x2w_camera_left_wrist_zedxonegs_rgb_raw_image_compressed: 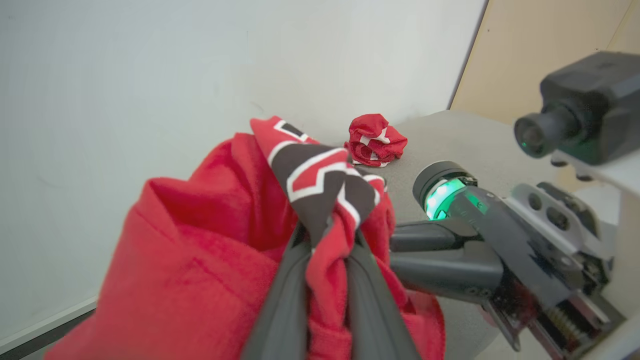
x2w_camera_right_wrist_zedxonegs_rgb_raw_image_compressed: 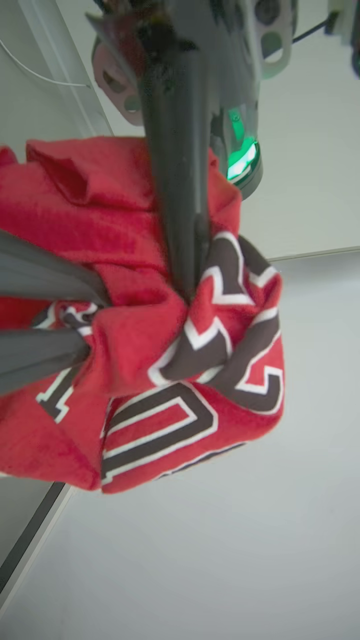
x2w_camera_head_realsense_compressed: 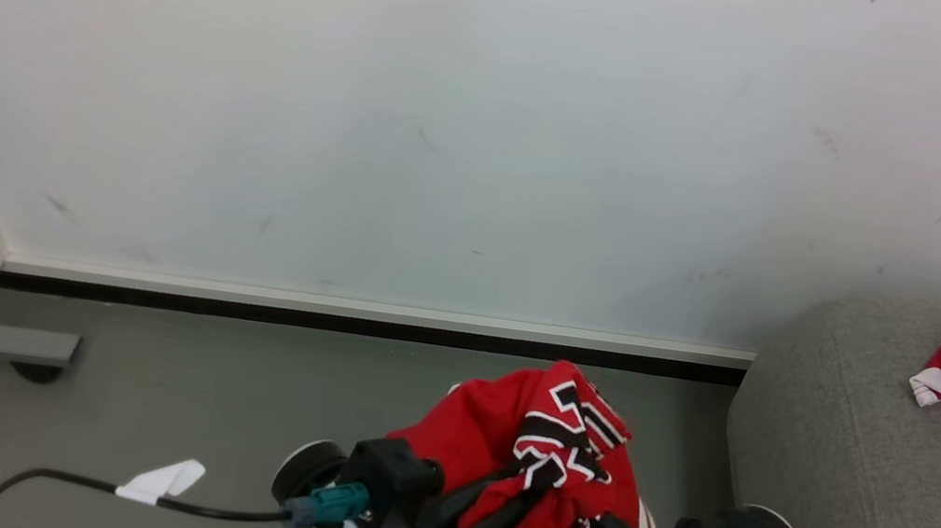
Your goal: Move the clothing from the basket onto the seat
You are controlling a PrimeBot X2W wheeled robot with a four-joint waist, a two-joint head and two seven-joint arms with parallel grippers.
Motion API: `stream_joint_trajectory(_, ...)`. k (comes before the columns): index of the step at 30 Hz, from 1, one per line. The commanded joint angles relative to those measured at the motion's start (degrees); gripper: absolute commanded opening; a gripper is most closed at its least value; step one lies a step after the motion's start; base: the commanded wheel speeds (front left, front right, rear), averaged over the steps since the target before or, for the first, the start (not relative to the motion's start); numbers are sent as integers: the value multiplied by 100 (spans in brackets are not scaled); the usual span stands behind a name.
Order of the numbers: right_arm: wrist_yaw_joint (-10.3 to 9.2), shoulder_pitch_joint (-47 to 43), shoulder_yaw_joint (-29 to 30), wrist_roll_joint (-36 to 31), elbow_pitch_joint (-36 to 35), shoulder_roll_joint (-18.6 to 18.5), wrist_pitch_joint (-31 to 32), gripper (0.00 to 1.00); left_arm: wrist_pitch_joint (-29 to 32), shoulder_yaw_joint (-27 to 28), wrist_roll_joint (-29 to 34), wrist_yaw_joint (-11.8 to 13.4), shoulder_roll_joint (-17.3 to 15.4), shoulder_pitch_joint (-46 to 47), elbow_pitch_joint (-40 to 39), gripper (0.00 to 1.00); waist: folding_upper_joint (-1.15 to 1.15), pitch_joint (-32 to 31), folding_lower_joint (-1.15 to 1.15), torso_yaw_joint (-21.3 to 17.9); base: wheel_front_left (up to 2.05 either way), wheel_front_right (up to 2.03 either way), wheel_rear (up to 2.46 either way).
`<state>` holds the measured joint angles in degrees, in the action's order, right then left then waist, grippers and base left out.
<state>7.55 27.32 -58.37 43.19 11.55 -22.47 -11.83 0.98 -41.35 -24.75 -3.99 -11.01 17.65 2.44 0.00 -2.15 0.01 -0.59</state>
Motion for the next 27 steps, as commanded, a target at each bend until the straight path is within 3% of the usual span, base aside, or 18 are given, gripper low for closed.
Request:
stream_joint_trajectory(1, -13, 111, 49, 114, 30, -46, -96, 0, -45, 21, 22, 43, -45, 21, 71, 0, 0, -2, -1, -34, 0, 0, 0)
stream_joint_trajectory(4, -13, 107, 80, 178, 49, -74, -148, 0, -77, 34, 65, 81, -74, 3, 132, 0, 0, -8, -1, -73, 0, 0, 0)
stream_joint_trajectory(5, -13, 102, 101, 211, 58, -93, -171, 0, -108, 46, 93, 111, -88, -8, 161, 4, 0, -7, -1, -93, 0, 0, 0)
stream_joint_trajectory(9, -13, 36, 246, 344, 47, -161, -247, 0, -194, 57, 146, 183, -99, -28, 265, 48, 0, 5, -1, -160, 0, 0, 0)
stream_joint_trajectory(11, -13, 4, 347, 402, 16, -183, -261, 0, -248, 62, 167, 215, -89, -32, 324, 98, 0, 10, -1, -207, 0, 0, 0)
stream_joint_trajectory(27, -13, -248, 1276, 341, -188, -648, -341, 0, -613, -25, 263, 366, -18, -39, 604, 100, 0, 43, -1, -954, 0, 0, 0)
